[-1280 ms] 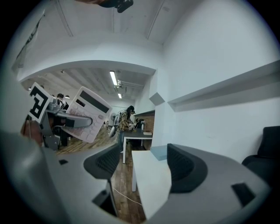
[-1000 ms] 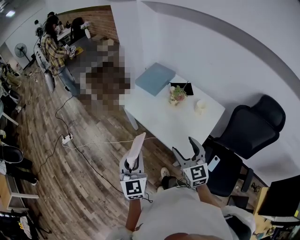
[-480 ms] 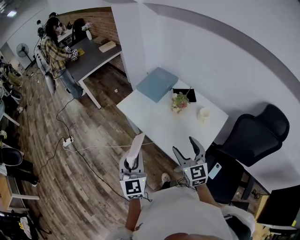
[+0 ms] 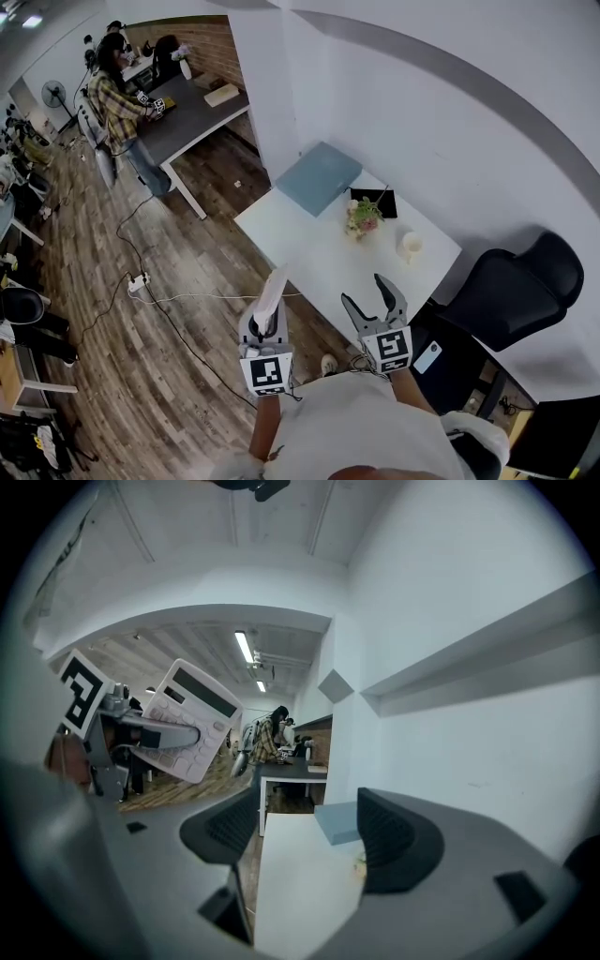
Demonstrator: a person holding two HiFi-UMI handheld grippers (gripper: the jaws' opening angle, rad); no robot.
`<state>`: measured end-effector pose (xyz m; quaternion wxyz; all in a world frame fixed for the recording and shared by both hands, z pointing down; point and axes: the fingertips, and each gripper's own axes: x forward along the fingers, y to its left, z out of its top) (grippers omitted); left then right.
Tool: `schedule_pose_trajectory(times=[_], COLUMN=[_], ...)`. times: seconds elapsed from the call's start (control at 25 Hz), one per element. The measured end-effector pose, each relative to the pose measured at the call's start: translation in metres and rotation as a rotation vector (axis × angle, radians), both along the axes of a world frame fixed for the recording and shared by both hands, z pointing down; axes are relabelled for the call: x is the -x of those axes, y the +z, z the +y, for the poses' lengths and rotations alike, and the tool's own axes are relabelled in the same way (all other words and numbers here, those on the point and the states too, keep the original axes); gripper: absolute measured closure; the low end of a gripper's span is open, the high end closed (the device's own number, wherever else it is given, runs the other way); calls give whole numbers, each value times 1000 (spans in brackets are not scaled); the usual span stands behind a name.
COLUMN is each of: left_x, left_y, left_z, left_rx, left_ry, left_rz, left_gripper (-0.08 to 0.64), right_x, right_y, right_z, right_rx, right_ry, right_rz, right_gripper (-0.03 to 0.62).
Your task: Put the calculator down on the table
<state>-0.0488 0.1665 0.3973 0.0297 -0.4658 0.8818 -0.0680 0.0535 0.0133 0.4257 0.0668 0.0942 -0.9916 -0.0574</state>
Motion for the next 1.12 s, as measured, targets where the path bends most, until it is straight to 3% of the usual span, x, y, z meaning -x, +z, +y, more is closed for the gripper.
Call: schedule_pose_trajectory(times=[0.68, 1.12], left_x=[36, 92], left_y=[7, 10], left_z=[-31, -59], left_rx=[44, 49], left_ry=[-46, 20], left_rz=[2, 21], left_gripper=[468, 468], right_x=[46, 89], right_y=[11, 12], right_z=[-35, -59], right_rx=[36, 31], right_ry=[-44, 27], right_rz=[1, 30], right_gripper=[258, 259])
